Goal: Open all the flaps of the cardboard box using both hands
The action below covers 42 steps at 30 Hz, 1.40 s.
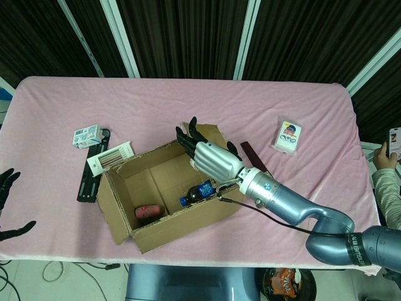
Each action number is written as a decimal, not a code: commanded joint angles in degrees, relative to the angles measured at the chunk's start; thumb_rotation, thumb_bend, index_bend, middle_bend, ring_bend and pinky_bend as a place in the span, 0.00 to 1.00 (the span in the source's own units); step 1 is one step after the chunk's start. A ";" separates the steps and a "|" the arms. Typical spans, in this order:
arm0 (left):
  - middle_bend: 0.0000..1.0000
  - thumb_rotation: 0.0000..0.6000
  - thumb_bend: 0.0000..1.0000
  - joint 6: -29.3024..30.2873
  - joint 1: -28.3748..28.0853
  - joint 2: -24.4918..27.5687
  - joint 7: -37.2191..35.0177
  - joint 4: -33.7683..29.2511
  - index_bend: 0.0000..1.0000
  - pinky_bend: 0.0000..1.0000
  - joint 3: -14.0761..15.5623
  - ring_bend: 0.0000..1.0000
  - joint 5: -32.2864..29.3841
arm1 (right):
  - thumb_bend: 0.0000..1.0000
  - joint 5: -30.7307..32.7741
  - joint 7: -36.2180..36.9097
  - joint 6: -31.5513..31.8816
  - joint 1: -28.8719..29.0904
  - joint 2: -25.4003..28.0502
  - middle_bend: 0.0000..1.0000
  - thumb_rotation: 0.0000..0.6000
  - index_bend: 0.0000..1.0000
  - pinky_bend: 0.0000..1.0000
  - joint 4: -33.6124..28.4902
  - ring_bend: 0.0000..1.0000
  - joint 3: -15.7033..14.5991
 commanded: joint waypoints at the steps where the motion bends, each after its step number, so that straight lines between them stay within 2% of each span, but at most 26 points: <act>1: 0.00 1.00 0.10 0.07 0.01 0.04 0.02 -0.04 0.00 0.03 0.04 0.00 0.11 | 0.26 0.45 -0.46 0.05 -0.01 0.50 0.09 1.00 0.18 0.22 0.05 0.03 -0.39; 19: 0.00 1.00 0.10 -0.20 -0.05 0.23 -0.28 -0.40 0.00 0.03 0.19 0.00 -0.06 | 0.25 2.76 -1.13 1.24 -0.62 3.58 0.07 1.00 0.18 0.22 1.66 0.03 -2.03; 42: 0.00 1.00 0.10 -0.23 -0.10 0.05 0.04 -0.19 0.00 0.03 0.09 0.00 -0.49 | 0.23 2.12 4.45 1.00 -2.65 6.10 0.06 1.00 0.13 0.22 7.59 0.02 -3.23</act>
